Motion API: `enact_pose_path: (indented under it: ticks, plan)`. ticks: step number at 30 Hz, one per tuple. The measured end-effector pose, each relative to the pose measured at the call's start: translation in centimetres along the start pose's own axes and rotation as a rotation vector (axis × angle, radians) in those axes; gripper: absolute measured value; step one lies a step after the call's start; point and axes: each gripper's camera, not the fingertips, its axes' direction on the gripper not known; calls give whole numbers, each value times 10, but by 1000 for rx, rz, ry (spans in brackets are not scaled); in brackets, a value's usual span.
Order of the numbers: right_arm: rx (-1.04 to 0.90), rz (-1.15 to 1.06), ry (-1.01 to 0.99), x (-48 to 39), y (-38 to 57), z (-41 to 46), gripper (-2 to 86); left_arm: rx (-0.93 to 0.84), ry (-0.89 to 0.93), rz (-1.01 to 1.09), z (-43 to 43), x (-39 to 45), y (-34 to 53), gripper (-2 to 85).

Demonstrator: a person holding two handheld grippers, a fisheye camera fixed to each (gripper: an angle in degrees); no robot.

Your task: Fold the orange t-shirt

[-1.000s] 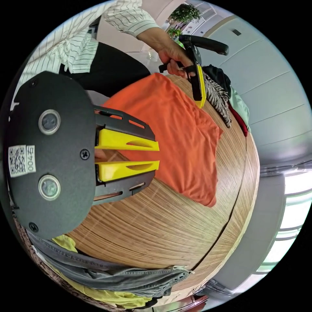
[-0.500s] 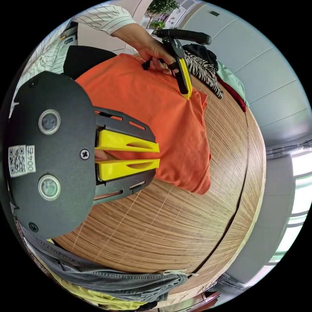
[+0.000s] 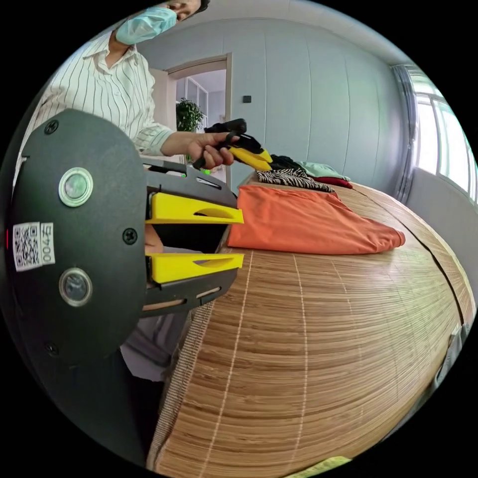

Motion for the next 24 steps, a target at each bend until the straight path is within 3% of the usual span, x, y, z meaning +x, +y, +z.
enact_pose_path:
  ticks: [11,17,24]
  plan:
    - [-12,98,-44,4,-17,12,94,-91,69,-134,4,-32,20,68]
    - [-49,99,-44,-25,-38,4,36,-122,115,-212,5,-52,16,73]
    - [-55,41,-44,-79,-64,-16,28,-32,297,-397,6,-79,12,99]
